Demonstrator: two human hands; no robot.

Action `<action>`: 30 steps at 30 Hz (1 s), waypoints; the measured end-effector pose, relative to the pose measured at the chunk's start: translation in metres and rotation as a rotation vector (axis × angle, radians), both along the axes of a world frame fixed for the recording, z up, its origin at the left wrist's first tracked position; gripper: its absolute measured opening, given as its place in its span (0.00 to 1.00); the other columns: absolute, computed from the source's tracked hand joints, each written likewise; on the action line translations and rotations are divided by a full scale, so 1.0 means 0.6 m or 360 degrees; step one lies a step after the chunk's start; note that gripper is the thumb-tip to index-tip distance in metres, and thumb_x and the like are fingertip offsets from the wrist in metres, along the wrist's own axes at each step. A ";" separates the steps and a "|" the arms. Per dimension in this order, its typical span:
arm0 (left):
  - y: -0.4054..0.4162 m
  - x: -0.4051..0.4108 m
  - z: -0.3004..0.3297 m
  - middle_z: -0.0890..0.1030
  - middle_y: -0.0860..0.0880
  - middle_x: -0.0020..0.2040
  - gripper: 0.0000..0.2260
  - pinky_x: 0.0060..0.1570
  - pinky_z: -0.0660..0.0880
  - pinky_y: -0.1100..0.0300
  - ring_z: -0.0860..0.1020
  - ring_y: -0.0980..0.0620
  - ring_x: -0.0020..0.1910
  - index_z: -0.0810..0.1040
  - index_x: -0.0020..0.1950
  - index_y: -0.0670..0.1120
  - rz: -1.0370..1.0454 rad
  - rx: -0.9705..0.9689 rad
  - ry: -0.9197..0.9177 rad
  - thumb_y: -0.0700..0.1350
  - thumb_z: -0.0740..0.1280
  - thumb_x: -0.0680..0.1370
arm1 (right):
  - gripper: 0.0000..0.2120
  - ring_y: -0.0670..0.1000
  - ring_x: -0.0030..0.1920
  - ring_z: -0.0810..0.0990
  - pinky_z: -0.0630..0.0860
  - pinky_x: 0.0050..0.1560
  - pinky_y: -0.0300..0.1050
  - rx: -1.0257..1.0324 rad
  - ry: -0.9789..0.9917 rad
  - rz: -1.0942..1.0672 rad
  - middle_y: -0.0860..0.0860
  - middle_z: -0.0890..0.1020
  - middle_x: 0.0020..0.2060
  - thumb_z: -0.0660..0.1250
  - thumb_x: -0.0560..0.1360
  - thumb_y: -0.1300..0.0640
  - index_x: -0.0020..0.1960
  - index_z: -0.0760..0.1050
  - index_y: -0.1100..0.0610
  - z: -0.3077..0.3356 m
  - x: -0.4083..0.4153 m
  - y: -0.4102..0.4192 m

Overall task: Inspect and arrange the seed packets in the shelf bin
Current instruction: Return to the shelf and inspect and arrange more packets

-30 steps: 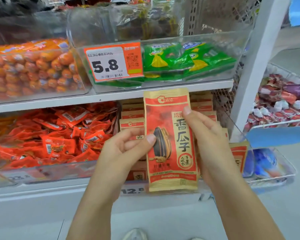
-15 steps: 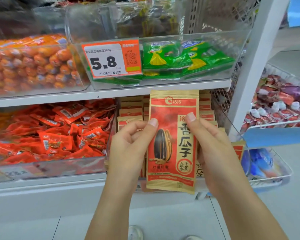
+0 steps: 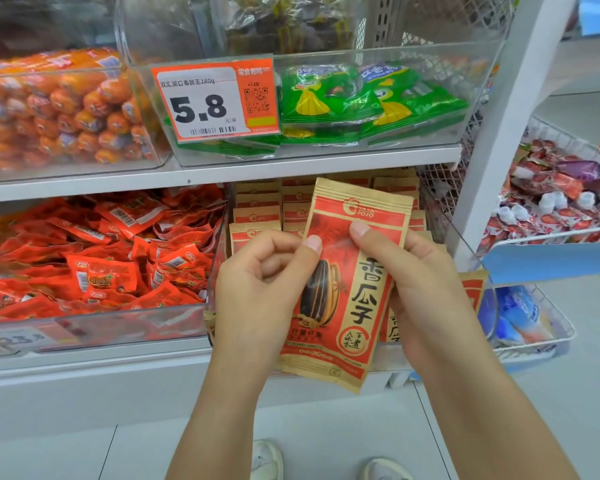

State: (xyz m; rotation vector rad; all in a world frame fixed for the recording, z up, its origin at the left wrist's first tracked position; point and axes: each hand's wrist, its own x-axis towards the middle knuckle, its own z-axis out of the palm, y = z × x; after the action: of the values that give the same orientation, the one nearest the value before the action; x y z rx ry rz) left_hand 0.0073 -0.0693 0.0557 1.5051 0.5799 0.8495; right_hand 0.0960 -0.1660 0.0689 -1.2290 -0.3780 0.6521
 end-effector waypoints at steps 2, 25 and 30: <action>0.001 -0.003 0.001 0.84 0.43 0.35 0.07 0.38 0.79 0.45 0.81 0.45 0.34 0.80 0.36 0.47 -0.0019 -0.0025 0.0014 0.49 0.71 0.72 | 0.05 0.50 0.33 0.85 0.79 0.32 0.39 -0.0012 -0.0012 0.0005 0.54 0.86 0.37 0.71 0.72 0.53 0.44 0.82 0.54 0.001 0.001 -0.002; 0.035 -0.022 -0.016 0.86 0.43 0.50 0.20 0.45 0.81 0.58 0.85 0.46 0.49 0.79 0.60 0.43 -0.0521 -0.0321 0.0000 0.43 0.71 0.69 | 0.25 0.50 0.44 0.85 0.81 0.39 0.42 -0.0056 -0.0054 0.0252 0.54 0.87 0.47 0.70 0.65 0.52 0.61 0.79 0.55 -0.003 0.029 -0.006; 0.038 -0.020 -0.015 0.85 0.48 0.55 0.25 0.47 0.81 0.57 0.84 0.50 0.51 0.77 0.65 0.47 -0.0354 -0.0202 0.0009 0.45 0.73 0.67 | 0.24 0.49 0.42 0.86 0.82 0.41 0.44 -0.0020 -0.0084 0.0182 0.53 0.87 0.45 0.71 0.66 0.54 0.62 0.77 0.56 -0.004 0.023 0.002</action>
State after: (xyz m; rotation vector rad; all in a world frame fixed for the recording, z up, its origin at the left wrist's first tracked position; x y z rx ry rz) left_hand -0.0045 -0.0463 0.0467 1.4259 0.4519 0.6253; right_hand 0.1101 -0.1649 0.0664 -1.2449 -0.4916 0.7215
